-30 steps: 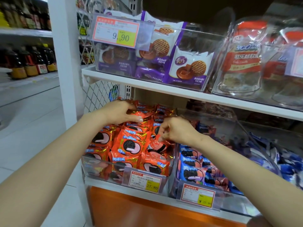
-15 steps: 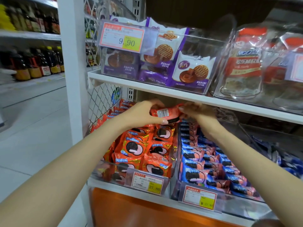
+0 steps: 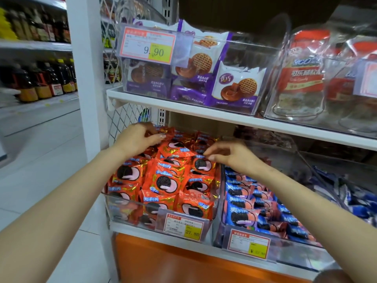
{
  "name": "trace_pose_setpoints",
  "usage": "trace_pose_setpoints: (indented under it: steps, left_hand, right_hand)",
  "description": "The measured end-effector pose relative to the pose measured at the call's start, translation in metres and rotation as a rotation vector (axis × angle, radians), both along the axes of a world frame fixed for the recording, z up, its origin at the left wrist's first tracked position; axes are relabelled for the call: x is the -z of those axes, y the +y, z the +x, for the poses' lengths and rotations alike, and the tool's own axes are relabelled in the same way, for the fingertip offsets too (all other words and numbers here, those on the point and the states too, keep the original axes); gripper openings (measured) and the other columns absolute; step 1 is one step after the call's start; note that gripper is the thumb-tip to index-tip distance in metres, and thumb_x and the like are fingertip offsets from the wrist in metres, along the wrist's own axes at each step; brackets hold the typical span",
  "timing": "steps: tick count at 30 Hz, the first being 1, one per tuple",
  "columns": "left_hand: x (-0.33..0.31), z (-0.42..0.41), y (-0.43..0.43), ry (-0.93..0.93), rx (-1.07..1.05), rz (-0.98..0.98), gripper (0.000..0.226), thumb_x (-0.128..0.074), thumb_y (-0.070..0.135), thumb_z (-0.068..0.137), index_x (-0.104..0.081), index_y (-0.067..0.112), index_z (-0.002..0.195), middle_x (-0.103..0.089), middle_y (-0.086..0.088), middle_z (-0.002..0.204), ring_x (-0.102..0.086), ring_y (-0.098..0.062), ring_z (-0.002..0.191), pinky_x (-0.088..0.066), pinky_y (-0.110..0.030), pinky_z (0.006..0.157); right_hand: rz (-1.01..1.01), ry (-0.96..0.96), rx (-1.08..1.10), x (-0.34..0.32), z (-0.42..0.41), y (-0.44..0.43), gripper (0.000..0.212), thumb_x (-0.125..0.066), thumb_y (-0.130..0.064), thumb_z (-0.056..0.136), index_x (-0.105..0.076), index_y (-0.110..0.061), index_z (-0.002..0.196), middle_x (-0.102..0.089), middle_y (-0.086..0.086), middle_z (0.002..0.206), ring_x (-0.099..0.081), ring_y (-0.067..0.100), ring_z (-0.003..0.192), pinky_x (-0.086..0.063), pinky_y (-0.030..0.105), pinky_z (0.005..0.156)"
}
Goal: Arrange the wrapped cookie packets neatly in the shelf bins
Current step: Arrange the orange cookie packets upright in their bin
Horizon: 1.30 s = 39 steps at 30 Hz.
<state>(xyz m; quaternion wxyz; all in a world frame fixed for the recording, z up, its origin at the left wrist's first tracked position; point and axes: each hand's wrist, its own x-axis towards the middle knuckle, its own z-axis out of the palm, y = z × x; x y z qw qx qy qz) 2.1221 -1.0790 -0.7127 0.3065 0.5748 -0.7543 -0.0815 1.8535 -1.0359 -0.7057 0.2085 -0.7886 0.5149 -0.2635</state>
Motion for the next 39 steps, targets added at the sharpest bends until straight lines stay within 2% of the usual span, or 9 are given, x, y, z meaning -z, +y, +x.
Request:
trace_pose_setpoints:
  steps: [4, 8, 12, 18, 24, 28, 31, 36, 39]
  left_hand:
    - [-0.011, -0.010, 0.012, -0.107, 0.084, -0.198, 0.045, -0.061, 0.050, 0.082, -0.067, 0.013, 0.105, -0.064, -0.011, 0.111, -0.055, -0.030, 0.107, -0.044, -0.036, 0.089]
    - [-0.013, -0.027, 0.025, -0.135, 0.319, -0.148, 0.029, -0.068, 0.035, 0.082, -0.067, 0.018, 0.106, -0.066, 0.000, 0.110, -0.057, -0.019, 0.106, -0.040, -0.028, 0.091]
    - [-0.003, -0.036, 0.034, -0.205, 0.461, -0.036, 0.048, -0.066, 0.058, 0.069, -0.064, 0.031, 0.108, -0.058, 0.008, 0.120, -0.046, -0.013, 0.115, -0.033, -0.032, 0.099]
    - [0.009, -0.028, 0.037, -0.370, 0.432, -0.063, 0.035, -0.071, 0.042, 0.077, -0.063, 0.034, 0.110, -0.046, 0.018, 0.133, -0.031, -0.008, 0.124, -0.019, -0.027, 0.100]
    - [0.007, -0.026, 0.041, -0.366, 0.441, -0.026, 0.032, -0.069, 0.043, 0.078, -0.064, 0.036, 0.109, -0.044, 0.019, 0.134, -0.028, -0.007, 0.126, -0.019, -0.032, 0.104]
    - [0.003, -0.027, 0.041, -0.352, 0.456, -0.012, 0.029, -0.071, 0.037, 0.079, -0.065, 0.034, 0.108, -0.047, 0.020, 0.131, -0.030, -0.009, 0.125, -0.019, -0.029, 0.102]
    - [-0.001, -0.029, 0.040, -0.336, 0.462, 0.009, 0.031, -0.071, 0.036, 0.079, -0.065, 0.032, 0.109, -0.046, 0.020, 0.131, -0.033, -0.009, 0.123, -0.021, -0.029, 0.103]
    - [-0.007, -0.035, 0.038, -0.147, 0.463, -0.005, 0.036, -0.071, 0.028, 0.082, -0.062, 0.024, 0.117, -0.057, 0.007, 0.124, -0.047, -0.011, 0.116, -0.032, -0.024, 0.099]
    - [-0.014, -0.048, 0.044, 0.244, 0.505, 0.158, 0.037, -0.067, 0.013, 0.084, -0.056, 0.017, 0.119, -0.062, 0.002, 0.117, -0.056, -0.004, 0.108, -0.040, -0.017, 0.096]
  right_hand:
    - [0.058, 0.040, -0.059, -0.010, 0.002, 0.005, 0.009, -0.069, -0.017, 0.084, -0.071, -0.016, 0.093, -0.071, -0.003, 0.087, -0.058, -0.009, 0.071, -0.040, 0.004, 0.069]
    - [0.048, 0.387, -0.180, -0.005, 0.015, 0.012, 0.012, -0.074, -0.022, 0.079, -0.075, -0.026, 0.091, -0.070, -0.014, 0.077, -0.058, -0.011, 0.070, -0.044, 0.014, 0.073]
    - [0.237, 0.488, -0.248, 0.003, 0.025, 0.010, 0.031, -0.076, -0.023, 0.076, -0.071, -0.024, 0.107, -0.073, -0.009, 0.094, -0.058, -0.015, 0.070, -0.043, 0.016, 0.074]
    - [0.271, 0.872, -0.292, -0.001, 0.041, 0.004, 0.058, -0.073, -0.034, 0.078, -0.053, -0.028, 0.133, -0.066, -0.010, 0.117, -0.056, 0.006, 0.099, -0.037, 0.022, 0.076]
    - [0.222, 0.915, -0.255, 0.003, 0.048, 0.009, 0.052, -0.069, -0.038, 0.081, -0.053, -0.028, 0.129, -0.066, -0.009, 0.111, -0.056, 0.010, 0.100, -0.039, 0.026, 0.080]
    - [0.150, 0.848, -0.251, 0.007, 0.048, 0.010, 0.040, -0.070, -0.036, 0.078, -0.055, -0.023, 0.113, -0.063, -0.004, 0.109, -0.055, 0.016, 0.094, -0.037, 0.029, 0.076]
    - [0.141, 0.663, -0.228, 0.003, 0.040, 0.010, 0.037, -0.075, -0.034, 0.074, -0.054, -0.021, 0.101, -0.062, -0.003, 0.097, -0.057, 0.018, 0.090, -0.044, 0.032, 0.074]
    - [0.189, -0.054, -0.087, -0.018, 0.016, 0.006, 0.026, -0.077, -0.012, 0.074, -0.055, -0.022, 0.086, -0.058, -0.004, 0.084, -0.054, 0.010, 0.078, -0.042, 0.025, 0.075]
    - [0.277, -0.414, -0.111, -0.022, 0.005, 0.011, 0.023, -0.072, -0.010, 0.075, -0.061, -0.014, 0.095, -0.068, 0.000, 0.092, -0.064, 0.012, 0.088, -0.049, 0.024, 0.081]
